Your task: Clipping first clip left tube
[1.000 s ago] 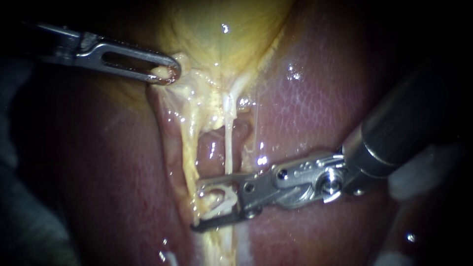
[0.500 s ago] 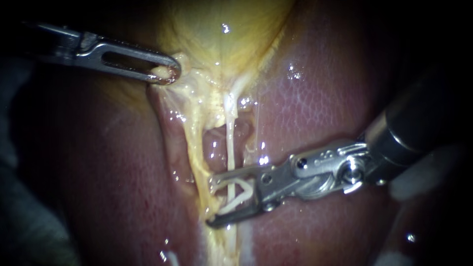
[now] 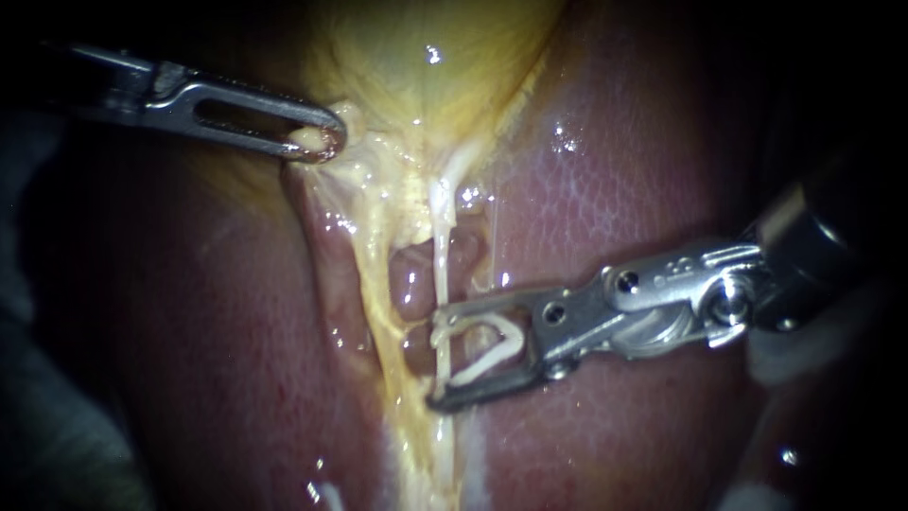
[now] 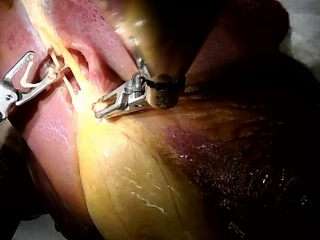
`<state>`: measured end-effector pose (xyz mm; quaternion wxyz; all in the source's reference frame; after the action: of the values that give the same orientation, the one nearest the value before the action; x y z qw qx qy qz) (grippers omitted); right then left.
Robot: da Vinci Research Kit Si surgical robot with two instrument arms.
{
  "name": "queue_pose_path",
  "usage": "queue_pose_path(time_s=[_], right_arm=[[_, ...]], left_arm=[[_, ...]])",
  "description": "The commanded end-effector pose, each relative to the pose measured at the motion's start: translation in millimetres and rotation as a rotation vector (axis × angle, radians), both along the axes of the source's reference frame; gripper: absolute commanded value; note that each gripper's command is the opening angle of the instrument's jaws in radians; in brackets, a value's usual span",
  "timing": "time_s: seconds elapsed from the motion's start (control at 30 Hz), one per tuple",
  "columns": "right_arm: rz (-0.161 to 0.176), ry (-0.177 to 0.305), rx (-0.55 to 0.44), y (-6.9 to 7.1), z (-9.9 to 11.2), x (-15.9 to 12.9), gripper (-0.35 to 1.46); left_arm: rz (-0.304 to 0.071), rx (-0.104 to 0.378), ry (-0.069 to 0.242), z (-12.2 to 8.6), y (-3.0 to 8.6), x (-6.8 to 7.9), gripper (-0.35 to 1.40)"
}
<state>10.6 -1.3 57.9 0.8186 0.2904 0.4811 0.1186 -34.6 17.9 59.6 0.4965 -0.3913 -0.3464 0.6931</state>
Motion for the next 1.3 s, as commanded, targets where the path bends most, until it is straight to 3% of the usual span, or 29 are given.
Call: queue_pose_path(time_s=[0.03,0.37,0.57,0.73,0.87,1.13,1.3], right_arm=[[0.001,-0.001,0.000,0.1,-0.1,-0.1,0.47],[0.026,0.028,0.011,1.0,-1.0,-0.7,0.47],[0.092,0.053,0.099,1.2,-1.0,-0.5,0.47],[0.155,0.051,0.229,1.2,-0.7,-0.5,0.48],[0.187,0.047,0.335,1.6,-0.3,-0.6,0.48],[0.228,0.031,0.507,1.4,0.9,-0.6,0.48],[0.234,0.021,0.560,0.3,2.6,-0.1,0.47]], left_arm=[[0.000,0.000,0.000,0.0,0.0,0.0,-0.35],[0.000,0.000,0.000,0.0,0.0,0.0,-0.35],[0.000,0.000,0.000,0.0,0.0,0.0,-0.35],[0.000,0.000,0.000,0.0,0.0,0.0,-0.35],[0.000,0.000,0.000,0.0,0.0,0.0,-0.35],[0.000,0.000,0.000,0.0,0.0,0.0,-0.35],[0.000,0.000,0.000,0.0,0.0,0.0,-0.35]])
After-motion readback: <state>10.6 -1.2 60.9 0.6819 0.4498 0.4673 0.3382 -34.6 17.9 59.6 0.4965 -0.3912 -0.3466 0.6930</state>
